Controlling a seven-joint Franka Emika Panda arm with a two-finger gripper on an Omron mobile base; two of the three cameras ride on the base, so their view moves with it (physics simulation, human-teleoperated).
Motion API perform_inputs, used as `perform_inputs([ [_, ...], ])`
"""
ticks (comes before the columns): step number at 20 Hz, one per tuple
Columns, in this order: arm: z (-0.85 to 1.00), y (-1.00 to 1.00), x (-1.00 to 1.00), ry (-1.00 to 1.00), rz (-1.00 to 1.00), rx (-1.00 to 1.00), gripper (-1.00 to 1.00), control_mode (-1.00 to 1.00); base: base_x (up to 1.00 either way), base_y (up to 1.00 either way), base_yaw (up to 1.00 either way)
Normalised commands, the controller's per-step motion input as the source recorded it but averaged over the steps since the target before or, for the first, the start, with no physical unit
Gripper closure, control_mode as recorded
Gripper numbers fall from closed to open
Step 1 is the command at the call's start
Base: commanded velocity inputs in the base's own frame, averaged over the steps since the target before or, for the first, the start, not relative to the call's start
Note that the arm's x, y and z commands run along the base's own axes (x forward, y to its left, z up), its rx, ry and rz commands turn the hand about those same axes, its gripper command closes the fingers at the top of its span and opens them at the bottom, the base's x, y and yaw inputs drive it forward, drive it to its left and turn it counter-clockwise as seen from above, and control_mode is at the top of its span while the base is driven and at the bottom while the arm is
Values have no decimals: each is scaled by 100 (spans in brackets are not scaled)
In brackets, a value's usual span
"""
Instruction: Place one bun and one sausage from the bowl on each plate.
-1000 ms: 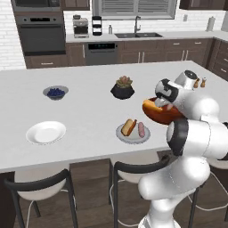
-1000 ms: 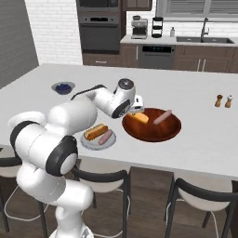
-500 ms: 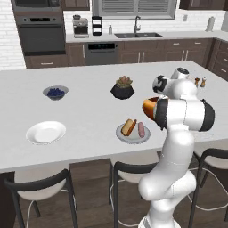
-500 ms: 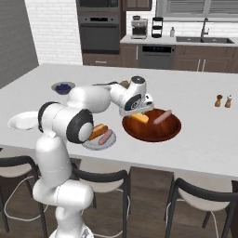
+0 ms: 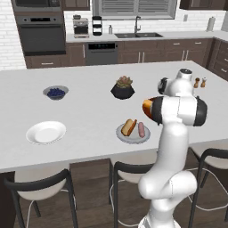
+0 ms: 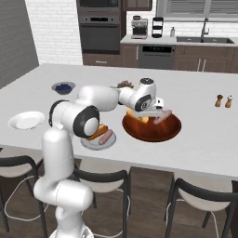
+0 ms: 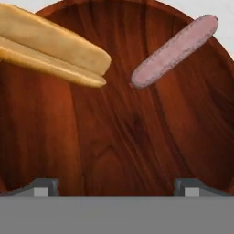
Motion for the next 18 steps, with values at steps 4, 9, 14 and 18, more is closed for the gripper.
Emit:
perform_inputs([
  [4, -25, -49, 2, -6, -77, 7, -100, -100, 0, 0, 0],
  [9, -11, -16, 4, -13, -28, 16, -100, -100, 0, 0, 0],
  [14, 0, -1, 47, -16, -20, 1, -100, -100, 0, 0, 0],
  [18, -5, 0, 70, -6, -13, 0, -100, -100, 0, 0, 0],
])
